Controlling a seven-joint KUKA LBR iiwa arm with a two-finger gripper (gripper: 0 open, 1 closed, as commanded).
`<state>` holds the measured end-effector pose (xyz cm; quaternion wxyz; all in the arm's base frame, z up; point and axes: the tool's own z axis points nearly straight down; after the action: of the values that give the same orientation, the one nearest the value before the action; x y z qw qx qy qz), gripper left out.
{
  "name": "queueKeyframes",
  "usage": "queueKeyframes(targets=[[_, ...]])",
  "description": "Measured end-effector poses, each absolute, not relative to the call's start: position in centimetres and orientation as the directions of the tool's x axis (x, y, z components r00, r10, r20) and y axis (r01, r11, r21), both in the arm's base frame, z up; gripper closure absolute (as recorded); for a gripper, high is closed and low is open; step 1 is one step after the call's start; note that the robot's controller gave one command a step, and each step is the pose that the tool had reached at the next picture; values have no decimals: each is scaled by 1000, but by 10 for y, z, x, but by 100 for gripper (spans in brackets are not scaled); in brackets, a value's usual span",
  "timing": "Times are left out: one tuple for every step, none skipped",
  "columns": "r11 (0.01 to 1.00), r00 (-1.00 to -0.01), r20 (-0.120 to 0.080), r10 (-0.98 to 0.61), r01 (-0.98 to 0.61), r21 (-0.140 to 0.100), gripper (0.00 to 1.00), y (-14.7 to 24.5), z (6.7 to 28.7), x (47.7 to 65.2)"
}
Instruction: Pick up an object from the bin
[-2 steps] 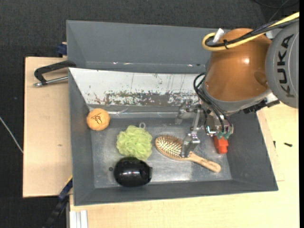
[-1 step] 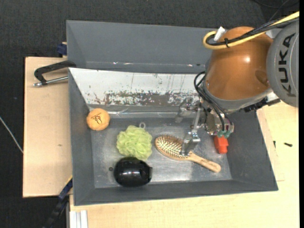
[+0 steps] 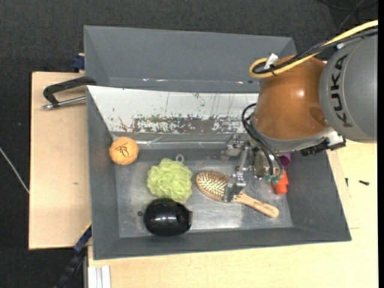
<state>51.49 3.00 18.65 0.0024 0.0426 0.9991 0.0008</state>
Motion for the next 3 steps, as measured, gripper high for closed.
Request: queueKeyframes(targets=[[985, -985, -3, 171, 171, 2, 0, -6, 162, 527], [963, -963, 0, 271, 271, 1, 0, -12, 146, 530], [905, -905, -1, 424, 424, 3, 0, 16, 73, 537]])
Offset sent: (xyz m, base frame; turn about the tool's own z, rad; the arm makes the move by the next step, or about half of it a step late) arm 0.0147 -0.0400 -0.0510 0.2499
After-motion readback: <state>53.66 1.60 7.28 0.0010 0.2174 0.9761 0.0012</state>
